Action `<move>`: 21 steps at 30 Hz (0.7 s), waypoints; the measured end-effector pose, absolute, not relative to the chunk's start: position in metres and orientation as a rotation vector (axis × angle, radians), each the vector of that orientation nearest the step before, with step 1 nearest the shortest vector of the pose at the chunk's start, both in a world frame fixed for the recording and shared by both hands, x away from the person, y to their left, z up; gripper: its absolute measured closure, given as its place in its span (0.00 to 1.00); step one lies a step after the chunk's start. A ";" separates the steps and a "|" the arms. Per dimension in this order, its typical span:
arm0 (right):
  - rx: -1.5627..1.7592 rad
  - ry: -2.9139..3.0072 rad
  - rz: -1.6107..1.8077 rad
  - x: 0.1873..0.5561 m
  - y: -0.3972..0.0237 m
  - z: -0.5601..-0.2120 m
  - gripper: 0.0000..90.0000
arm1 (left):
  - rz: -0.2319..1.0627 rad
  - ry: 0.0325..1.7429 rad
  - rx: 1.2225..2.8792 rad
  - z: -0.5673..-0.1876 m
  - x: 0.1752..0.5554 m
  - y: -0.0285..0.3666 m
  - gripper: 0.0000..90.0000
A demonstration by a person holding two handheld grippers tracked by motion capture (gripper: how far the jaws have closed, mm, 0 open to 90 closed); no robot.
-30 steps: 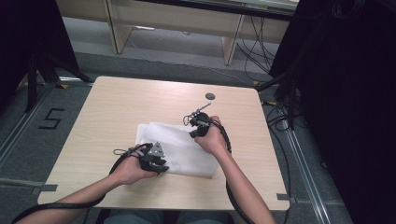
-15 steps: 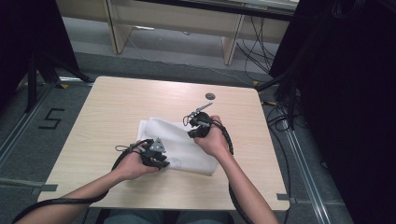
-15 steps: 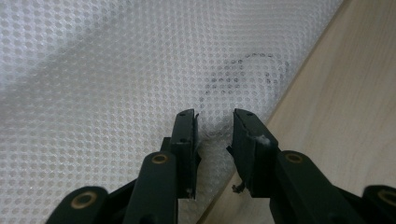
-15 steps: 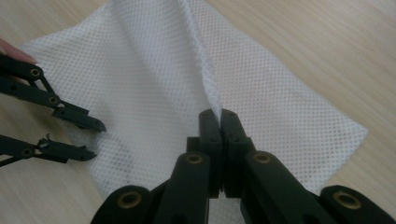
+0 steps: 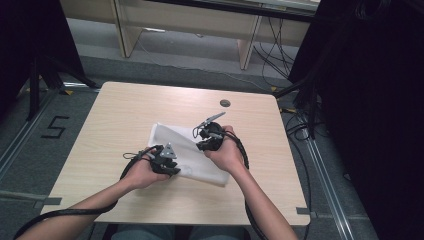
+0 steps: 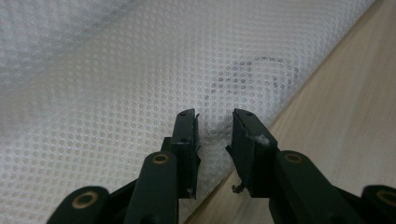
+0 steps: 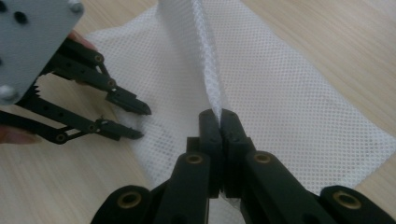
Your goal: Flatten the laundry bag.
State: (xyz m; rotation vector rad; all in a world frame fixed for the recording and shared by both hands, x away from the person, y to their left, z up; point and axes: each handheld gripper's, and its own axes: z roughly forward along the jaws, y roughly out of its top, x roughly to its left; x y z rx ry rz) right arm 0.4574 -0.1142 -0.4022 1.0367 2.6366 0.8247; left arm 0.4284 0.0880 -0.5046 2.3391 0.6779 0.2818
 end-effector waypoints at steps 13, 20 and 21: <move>0.993 2.652 0.848 0.446 -0.106 -0.400 1.00 | 0.308 0.719 2.301 -0.506 0.431 0.092 0.78; 1.019 2.627 0.857 0.448 -0.108 -0.402 1.00 | 0.300 0.704 2.280 -0.497 0.422 0.092 0.84; 1.019 2.627 0.857 0.448 -0.108 -0.402 1.00 | 0.290 0.699 2.272 -0.494 0.421 0.091 0.84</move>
